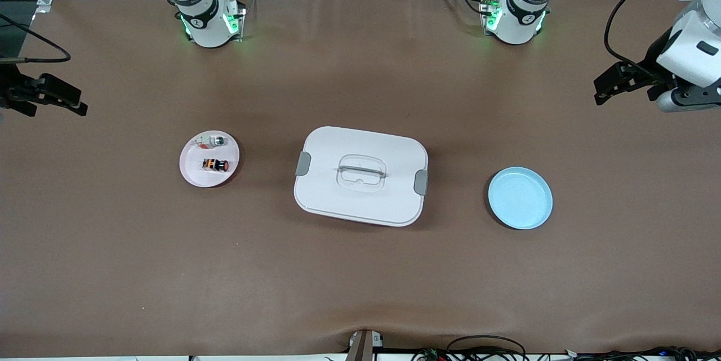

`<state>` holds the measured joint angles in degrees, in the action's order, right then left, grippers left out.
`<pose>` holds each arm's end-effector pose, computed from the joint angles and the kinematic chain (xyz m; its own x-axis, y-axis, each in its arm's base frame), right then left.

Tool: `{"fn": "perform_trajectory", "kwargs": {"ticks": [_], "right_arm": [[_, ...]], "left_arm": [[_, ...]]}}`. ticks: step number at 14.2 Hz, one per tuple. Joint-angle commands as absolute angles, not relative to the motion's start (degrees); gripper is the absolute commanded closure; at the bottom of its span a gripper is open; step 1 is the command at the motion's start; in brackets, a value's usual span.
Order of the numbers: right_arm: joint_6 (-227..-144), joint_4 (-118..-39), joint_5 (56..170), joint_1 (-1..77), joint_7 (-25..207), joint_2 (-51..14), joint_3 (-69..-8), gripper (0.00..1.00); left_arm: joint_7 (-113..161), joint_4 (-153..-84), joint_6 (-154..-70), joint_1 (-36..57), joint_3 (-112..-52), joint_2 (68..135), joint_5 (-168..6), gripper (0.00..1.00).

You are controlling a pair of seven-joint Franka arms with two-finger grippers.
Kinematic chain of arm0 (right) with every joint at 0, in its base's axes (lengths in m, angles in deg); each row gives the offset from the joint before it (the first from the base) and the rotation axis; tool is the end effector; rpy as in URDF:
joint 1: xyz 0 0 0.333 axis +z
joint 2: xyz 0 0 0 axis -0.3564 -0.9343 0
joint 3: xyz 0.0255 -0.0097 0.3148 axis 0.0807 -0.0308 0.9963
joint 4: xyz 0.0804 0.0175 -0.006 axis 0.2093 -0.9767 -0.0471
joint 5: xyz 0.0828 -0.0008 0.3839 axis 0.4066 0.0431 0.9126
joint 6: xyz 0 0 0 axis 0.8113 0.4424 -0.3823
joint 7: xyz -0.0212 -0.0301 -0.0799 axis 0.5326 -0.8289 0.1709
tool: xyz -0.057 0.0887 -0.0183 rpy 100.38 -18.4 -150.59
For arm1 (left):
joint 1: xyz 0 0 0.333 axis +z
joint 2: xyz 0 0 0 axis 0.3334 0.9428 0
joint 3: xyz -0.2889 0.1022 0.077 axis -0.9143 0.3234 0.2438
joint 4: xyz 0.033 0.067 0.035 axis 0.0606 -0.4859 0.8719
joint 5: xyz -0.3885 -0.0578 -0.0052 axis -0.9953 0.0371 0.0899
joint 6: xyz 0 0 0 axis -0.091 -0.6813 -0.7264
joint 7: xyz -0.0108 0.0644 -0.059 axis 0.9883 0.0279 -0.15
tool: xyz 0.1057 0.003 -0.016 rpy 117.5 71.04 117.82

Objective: Transfer orange switch to right arm and place

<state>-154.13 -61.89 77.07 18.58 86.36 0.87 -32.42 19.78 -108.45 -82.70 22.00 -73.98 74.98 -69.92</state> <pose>0.5657 -0.0141 0.6426 0.9992 -0.0177 -0.0347 -0.0185 -0.9996 -0.0221 0.5418 -0.0673 0.6367 0.9984 0.0558 -0.0009 0.0557 -0.9976 -0.0412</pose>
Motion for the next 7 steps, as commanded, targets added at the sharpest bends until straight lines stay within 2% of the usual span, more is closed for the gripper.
{"fn": "perform_trajectory", "kwargs": {"ticks": [1,7], "right_arm": [[-155.30,-65.41,77.88,18.50,85.85,3.72,-32.54,0.00],[-157.33,-67.79,77.88,18.24,85.85,5.13,-32.54,0.00]], "left_arm": [[20.84,-107.52,-82.10,21.67,-73.61,75.19,-70.84,0.00],[20.67,-107.43,-80.60,22.20,-73.44,75.19,-70.75,0.00]]}}
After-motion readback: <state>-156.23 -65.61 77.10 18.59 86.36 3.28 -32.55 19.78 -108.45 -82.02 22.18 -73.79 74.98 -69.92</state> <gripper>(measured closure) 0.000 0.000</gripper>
